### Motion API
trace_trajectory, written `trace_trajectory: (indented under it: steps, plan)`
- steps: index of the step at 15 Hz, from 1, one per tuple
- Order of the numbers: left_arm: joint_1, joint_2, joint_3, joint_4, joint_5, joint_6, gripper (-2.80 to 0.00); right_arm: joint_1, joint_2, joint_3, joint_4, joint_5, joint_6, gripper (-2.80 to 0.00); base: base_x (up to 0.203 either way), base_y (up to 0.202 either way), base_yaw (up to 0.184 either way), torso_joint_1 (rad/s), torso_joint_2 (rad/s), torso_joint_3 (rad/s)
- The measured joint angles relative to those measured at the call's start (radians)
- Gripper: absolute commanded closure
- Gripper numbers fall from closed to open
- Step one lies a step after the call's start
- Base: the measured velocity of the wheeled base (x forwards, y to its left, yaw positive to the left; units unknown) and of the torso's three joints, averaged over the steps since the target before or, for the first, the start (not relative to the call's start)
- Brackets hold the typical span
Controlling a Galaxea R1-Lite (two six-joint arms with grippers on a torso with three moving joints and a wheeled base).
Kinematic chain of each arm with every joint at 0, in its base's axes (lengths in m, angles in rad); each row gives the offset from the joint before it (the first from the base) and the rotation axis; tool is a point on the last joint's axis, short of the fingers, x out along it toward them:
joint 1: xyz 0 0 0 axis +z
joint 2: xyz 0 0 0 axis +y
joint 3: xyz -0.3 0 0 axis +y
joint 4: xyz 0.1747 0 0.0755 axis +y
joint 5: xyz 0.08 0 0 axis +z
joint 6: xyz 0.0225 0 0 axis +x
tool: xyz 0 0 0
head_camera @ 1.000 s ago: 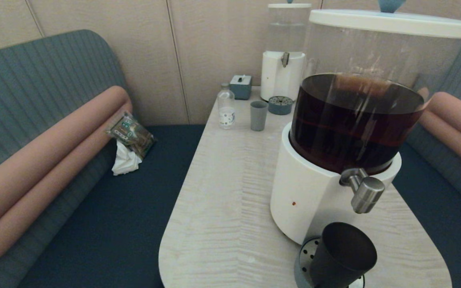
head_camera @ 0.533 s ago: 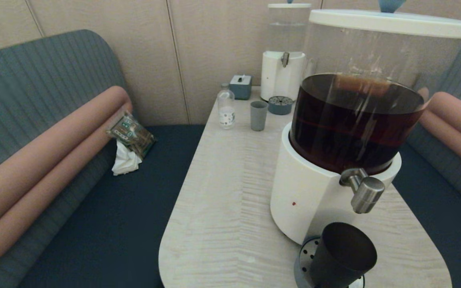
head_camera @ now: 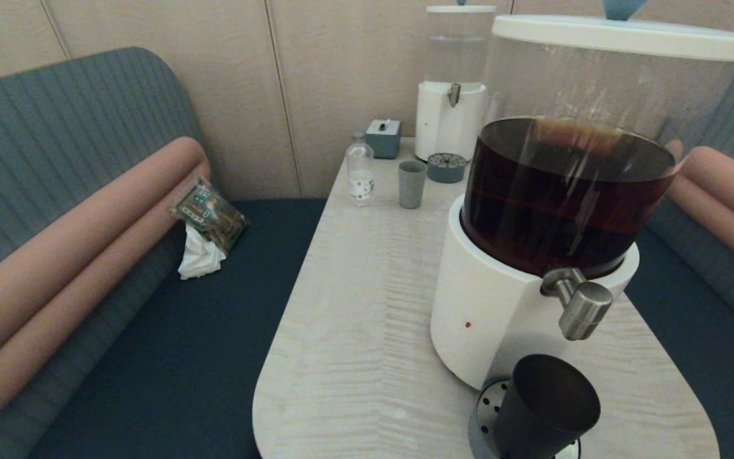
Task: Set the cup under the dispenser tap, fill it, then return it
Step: Turn on the faucet
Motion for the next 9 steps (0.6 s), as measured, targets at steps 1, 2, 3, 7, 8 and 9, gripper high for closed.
trace_trajectory:
  steps: [1, 2, 3, 7, 8, 9]
  plan:
    - [0.000, 0.000, 0.000, 0.018, -0.013, -0.007, 0.00, 0.000, 0.000, 0.000, 0.000, 0.000, 0.000, 0.00, 0.000, 0.000, 0.000, 0.000, 0.00, 0.000]
    - [0.000, 0.000, 0.000, 0.052, -0.018, -0.015, 0.00, 0.000, 0.000, 0.000, 0.000, 0.000, 0.000, 0.00, 0.000, 0.000, 0.000, 0.000, 0.00, 0.000]
    - [0.000, 0.000, -0.001, 0.063, -0.020, -0.024, 0.00, 0.000, 0.000, 0.000, 0.000, 0.000, 0.000, 0.00, 0.000, 0.000, 0.000, 0.000, 0.00, 0.000]
    - [0.000, 0.000, 0.000, 0.056, -0.016, -0.046, 0.00, 0.000, 0.000, 0.000, 0.000, 0.000, 0.000, 0.00, 0.000, 0.000, 0.000, 0.000, 0.00, 0.000]
    - [0.000, 0.000, 0.000, 0.056, -0.016, -0.046, 0.00, 0.000, 0.000, 0.000, 0.000, 0.000, 0.000, 0.00, 0.000, 0.000, 0.000, 0.000, 0.00, 0.000]
    - [0.000, 0.000, 0.000, 0.056, -0.016, -0.046, 0.00, 0.000, 0.000, 0.000, 0.000, 0.000, 0.000, 0.00, 0.000, 0.000, 0.000, 0.000, 0.00, 0.000]
